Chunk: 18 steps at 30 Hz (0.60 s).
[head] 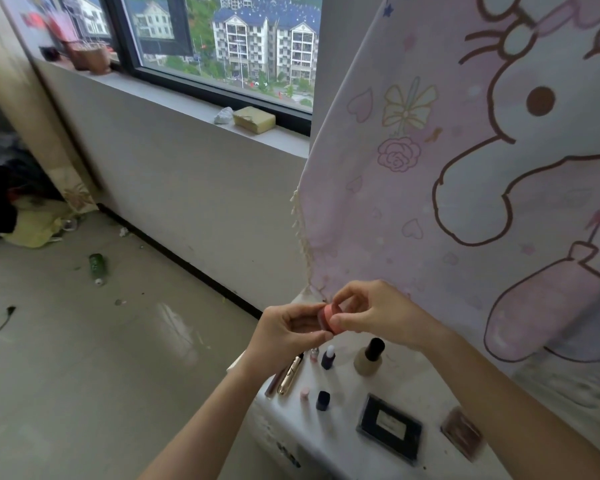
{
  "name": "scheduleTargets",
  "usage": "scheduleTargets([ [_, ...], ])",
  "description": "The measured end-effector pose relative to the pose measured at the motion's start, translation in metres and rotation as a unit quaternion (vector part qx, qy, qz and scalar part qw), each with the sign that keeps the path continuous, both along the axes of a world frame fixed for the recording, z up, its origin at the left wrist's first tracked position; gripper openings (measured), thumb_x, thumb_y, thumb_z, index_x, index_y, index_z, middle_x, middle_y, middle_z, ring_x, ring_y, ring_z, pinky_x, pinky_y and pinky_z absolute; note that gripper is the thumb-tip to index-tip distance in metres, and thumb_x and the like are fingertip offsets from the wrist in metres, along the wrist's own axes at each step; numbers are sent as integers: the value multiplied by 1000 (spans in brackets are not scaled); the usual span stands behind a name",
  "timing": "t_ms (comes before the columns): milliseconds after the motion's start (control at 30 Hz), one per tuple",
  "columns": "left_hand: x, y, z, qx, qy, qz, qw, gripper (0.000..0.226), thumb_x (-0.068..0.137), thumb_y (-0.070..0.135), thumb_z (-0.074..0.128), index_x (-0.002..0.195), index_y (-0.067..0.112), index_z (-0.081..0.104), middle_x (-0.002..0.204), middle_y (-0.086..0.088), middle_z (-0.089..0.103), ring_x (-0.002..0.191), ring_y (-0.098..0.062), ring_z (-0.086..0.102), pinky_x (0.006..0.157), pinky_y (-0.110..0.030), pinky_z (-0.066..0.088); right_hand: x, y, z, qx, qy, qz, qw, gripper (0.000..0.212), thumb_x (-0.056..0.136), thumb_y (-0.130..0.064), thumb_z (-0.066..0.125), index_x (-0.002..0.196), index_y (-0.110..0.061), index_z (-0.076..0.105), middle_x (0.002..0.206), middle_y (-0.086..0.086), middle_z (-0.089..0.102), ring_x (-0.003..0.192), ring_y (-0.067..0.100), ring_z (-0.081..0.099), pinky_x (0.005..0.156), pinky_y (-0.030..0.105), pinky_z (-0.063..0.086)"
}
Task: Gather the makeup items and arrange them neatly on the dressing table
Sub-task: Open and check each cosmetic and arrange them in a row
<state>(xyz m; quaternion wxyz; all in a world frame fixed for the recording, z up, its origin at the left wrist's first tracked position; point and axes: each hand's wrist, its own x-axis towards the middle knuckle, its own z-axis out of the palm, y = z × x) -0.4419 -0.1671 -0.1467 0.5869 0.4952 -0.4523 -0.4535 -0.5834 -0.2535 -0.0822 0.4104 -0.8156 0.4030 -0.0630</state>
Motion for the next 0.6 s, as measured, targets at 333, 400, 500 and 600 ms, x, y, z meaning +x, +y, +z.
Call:
scheduleTargets([
  [333, 2, 3, -9, 8, -26, 5, 1000, 43, 65, -7, 74, 87, 30, 74, 86, 2, 75, 86, -19, 71, 82, -29, 56, 4, 7, -3, 5, 41, -10, 999, 37, 87, -39, 56, 110, -11, 59, 79, 1, 64, 65, 14, 64, 64, 26, 55],
  [400, 4, 4, -11, 14, -31, 0, 999, 44, 67, -12, 71, 89, 27, 72, 85, 3, 75, 85, -17, 71, 79, -26, 56, 6, 9, -7, -1, 42, 1, 999, 29, 87, -35, 59, 101, -11, 62, 68, -4, 62, 56, 8, 60, 54, 19, 50],
  [500, 7, 5, -11, 29, -8, -5, 1000, 41, 68, -16, 68, 88, 20, 71, 80, 2, 75, 79, -14, 71, 74, -23, 57, 5, 8, -6, -23, 28, 26, 999, 22, 80, -29, 68, 98, -18, 63, 70, -6, 60, 65, 9, 59, 58, 18, 44],
  [600, 8, 5, -12, 35, 19, -16, 999, 38, 68, -16, 68, 89, 16, 72, 80, -2, 75, 77, -15, 71, 74, -24, 57, 3, 7, -5, -14, 15, 51, 998, 28, 76, -21, 72, 101, -23, 61, 76, -10, 60, 71, 7, 60, 66, 18, 48],
])
